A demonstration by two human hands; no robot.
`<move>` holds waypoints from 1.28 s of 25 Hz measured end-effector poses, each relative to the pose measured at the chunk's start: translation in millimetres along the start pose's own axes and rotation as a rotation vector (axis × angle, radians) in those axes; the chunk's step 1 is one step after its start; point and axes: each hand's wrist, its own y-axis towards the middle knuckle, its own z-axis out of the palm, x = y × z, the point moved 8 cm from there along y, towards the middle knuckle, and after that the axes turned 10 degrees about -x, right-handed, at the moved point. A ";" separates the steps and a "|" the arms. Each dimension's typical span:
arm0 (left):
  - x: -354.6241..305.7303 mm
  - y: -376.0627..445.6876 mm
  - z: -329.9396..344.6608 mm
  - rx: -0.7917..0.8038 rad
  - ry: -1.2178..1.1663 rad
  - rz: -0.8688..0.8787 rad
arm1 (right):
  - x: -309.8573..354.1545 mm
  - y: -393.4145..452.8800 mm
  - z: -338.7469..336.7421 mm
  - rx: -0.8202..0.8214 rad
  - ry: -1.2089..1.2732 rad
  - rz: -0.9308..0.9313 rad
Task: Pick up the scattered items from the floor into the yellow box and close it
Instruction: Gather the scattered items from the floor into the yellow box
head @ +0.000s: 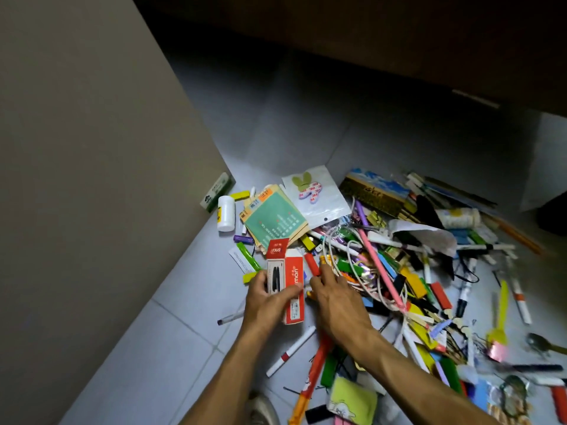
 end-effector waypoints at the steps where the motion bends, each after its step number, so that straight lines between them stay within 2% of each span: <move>1: -3.3 2.1 4.4 -0.001 -0.016 0.005 | -5.8 -3.1 -3.9 -0.031 0.074 0.022; 4: -9.2 10.3 21.0 0.065 -0.060 -0.034 | -22.3 -4.1 -9.3 -0.089 0.400 0.160; 6: -9.2 12.2 28.7 0.085 -0.096 -0.081 | -25.9 -1.1 -3.8 -0.033 0.644 0.259; 9: -8.4 14.6 31.3 0.111 -0.165 -0.122 | -25.3 3.3 -0.7 0.050 0.778 0.307; 11: -12.8 10.2 29.0 0.118 -0.168 -0.074 | -32.4 -1.5 -3.7 0.045 0.827 0.333; 14: -27.3 -12.1 15.2 0.031 -0.242 0.052 | -50.7 -17.3 -25.6 -0.117 1.029 0.445; 16: -39.5 -37.4 12.7 0.062 -0.322 0.109 | -62.1 -28.9 -53.0 -0.260 1.222 0.525; 18: -51.0 -66.1 14.0 0.146 -0.426 0.101 | -69.5 -42.3 -80.1 -0.319 1.380 0.606; 21: -76.5 -112.1 23.7 0.319 -0.606 0.029 | -73.1 -69.4 -121.8 -0.293 1.394 0.628; 23: -96.4 -141.6 40.8 0.436 -0.631 0.036 | -75.2 -89.5 -147.2 -0.256 1.384 0.582; 25: -118.8 -178.8 71.0 0.563 -0.611 0.058 | -88.7 -118.3 -182.1 -0.295 1.320 0.512; 29: -149.4 -270.5 159.6 0.816 -0.396 0.053 | -157.5 -200.5 -234.7 -0.490 1.189 0.578; 32: -164.5 -327.7 228.7 0.931 -0.265 0.080 | -219.4 -258.8 -261.8 -0.727 1.232 0.697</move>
